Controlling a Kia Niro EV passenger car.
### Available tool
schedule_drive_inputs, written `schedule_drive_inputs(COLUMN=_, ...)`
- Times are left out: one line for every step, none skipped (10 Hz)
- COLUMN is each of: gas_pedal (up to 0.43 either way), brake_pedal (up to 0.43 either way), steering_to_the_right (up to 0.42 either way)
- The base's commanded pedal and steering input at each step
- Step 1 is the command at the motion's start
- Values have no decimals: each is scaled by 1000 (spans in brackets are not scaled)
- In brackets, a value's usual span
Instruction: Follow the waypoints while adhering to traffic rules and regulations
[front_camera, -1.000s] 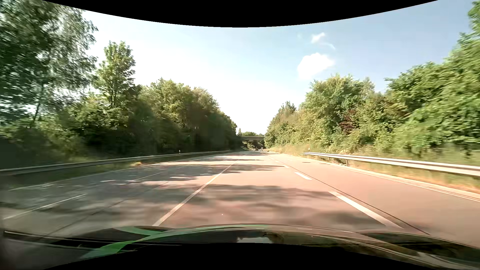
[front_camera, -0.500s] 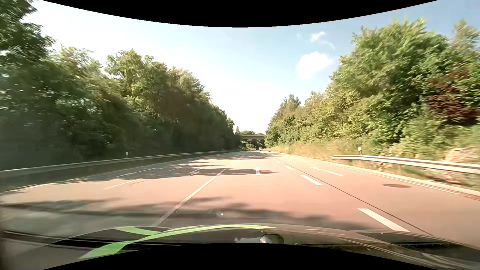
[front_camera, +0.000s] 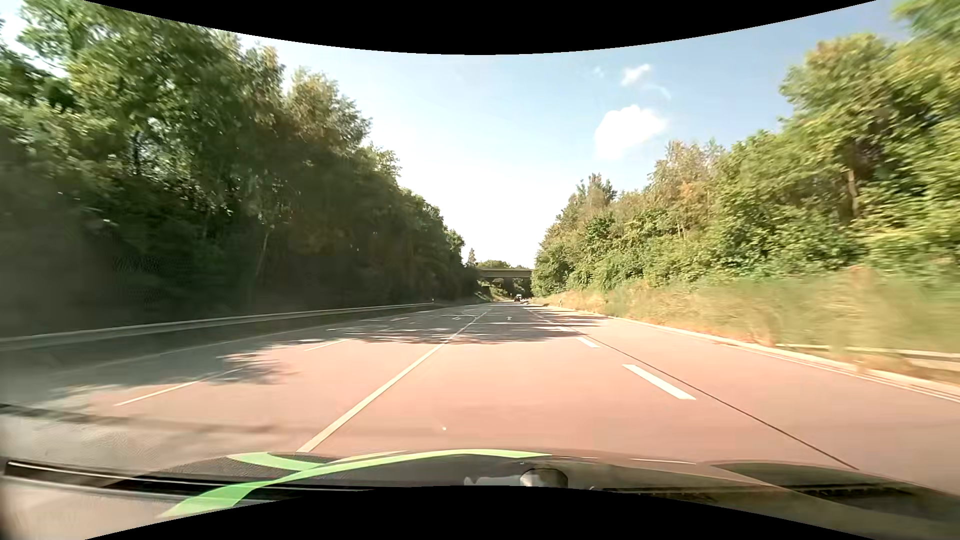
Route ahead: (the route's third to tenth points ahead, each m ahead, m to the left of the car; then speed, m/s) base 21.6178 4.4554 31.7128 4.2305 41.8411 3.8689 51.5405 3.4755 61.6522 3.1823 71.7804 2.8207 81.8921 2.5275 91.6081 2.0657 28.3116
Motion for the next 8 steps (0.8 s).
schedule_drive_inputs(gas_pedal=358, brake_pedal=0, steering_to_the_right=-3)
schedule_drive_inputs(gas_pedal=350, brake_pedal=0, steering_to_the_right=-3)
schedule_drive_inputs(gas_pedal=350, brake_pedal=0, steering_to_the_right=-3)
schedule_drive_inputs(gas_pedal=350, brake_pedal=0, steering_to_the_right=-3)
schedule_drive_inputs(gas_pedal=358, brake_pedal=0, steering_to_the_right=-3)
schedule_drive_inputs(gas_pedal=370, brake_pedal=0, steering_to_the_right=-3)
schedule_drive_inputs(gas_pedal=370, brake_pedal=0, steering_to_the_right=-3)
schedule_drive_inputs(gas_pedal=370, brake_pedal=0, steering_to_the_right=-3)
